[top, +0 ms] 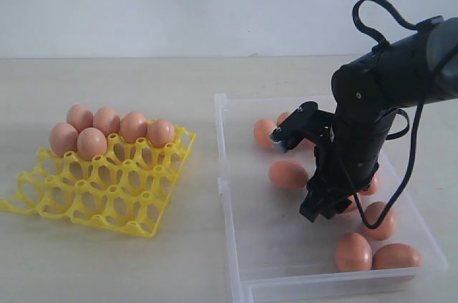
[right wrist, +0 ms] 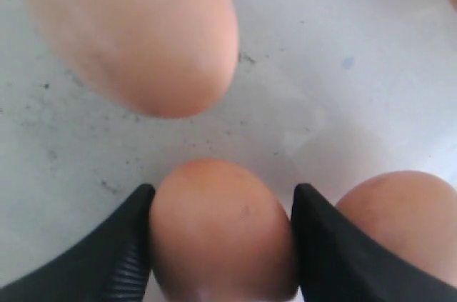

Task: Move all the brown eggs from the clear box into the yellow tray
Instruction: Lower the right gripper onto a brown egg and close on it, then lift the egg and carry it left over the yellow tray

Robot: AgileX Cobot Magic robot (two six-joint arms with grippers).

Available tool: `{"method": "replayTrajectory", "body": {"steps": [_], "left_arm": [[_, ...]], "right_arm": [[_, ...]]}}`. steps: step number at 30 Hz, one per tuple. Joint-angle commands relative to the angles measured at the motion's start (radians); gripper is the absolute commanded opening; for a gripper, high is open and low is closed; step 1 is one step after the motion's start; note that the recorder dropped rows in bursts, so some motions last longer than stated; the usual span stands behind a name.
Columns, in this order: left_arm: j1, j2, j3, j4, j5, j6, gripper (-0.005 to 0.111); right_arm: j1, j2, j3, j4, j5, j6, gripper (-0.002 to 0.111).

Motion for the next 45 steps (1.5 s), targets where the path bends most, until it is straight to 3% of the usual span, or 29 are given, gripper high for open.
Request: {"method": "replayTrajectory", "body": {"steps": [1,4,10,21,27,36,45], "left_arm": [[-0.006,0.004,-0.004,-0.001,-0.006,-0.001,0.004],[-0.006,0.004,-0.004,-0.001,-0.006,-0.001,0.004],[-0.006,0.004,-0.004,-0.001,-0.006,-0.001,0.004],[-0.006,0.004,-0.004,-0.001,-0.006,-0.001,0.004],[-0.006,0.004,-0.004,-0.001,-0.006,-0.001,0.004],[-0.006,0.004,-0.004,-0.001,-0.006,-0.001,0.004],[-0.006,0.004,-0.004,-0.001,-0.006,-0.001,0.004]], "right_arm": [[-0.004,0.000,-0.004,0.002,-0.002,-0.003,0.000],[-0.004,0.000,-0.004,0.001,-0.036,-0.003,0.000],[-0.004,-0.013,-0.004,0.080,-0.285,0.020,0.000],[-0.002,-0.192,0.011,0.132,-0.389,0.070,0.000],[0.023,-0.246,0.121,0.154,-0.695,0.079,0.000],[0.160,-0.244,0.303,0.095,-1.313,0.076,0.000],[0.217,-0.244,0.315,-0.053,-1.577,0.108,0.000]]}}
